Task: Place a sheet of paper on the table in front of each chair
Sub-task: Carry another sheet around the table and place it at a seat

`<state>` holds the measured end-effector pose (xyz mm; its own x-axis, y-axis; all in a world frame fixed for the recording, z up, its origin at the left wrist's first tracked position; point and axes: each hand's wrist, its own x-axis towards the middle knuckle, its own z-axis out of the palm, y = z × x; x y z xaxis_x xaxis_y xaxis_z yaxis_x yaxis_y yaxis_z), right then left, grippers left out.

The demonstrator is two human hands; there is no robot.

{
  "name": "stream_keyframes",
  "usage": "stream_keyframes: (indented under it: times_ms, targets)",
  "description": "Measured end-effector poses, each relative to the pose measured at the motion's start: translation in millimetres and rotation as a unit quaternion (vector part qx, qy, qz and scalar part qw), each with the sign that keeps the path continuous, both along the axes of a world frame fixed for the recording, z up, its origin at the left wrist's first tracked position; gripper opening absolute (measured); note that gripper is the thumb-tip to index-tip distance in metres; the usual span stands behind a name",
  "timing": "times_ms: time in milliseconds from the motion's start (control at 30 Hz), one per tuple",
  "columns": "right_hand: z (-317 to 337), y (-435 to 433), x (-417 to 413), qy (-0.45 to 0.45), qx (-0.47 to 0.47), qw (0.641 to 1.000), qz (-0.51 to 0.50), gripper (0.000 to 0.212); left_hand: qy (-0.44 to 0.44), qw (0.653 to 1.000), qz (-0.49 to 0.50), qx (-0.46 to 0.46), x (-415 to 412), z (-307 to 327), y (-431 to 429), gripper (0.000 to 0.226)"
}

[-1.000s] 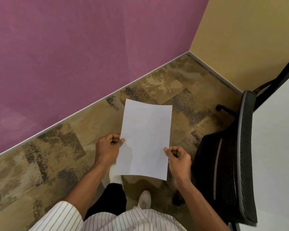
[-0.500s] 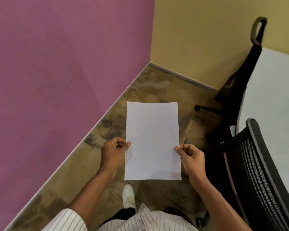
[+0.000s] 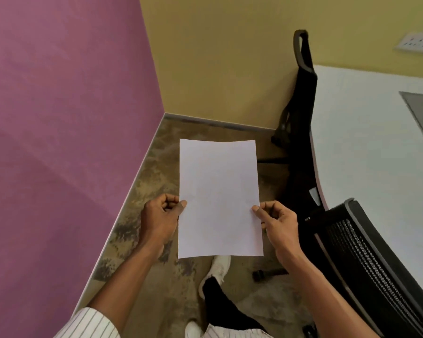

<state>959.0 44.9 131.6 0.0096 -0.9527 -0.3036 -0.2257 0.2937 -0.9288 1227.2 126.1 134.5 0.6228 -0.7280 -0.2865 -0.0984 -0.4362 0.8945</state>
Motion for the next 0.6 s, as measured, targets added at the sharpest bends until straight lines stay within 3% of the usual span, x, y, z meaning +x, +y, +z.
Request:
stream_keyframes:
  times_ms: [600]
  targets:
    - [-31,-185,-3,-0.012,-0.002,0.99,-0.138,0.007,-0.013,0.994,-0.1,0.029,-2,2,-266,0.006]
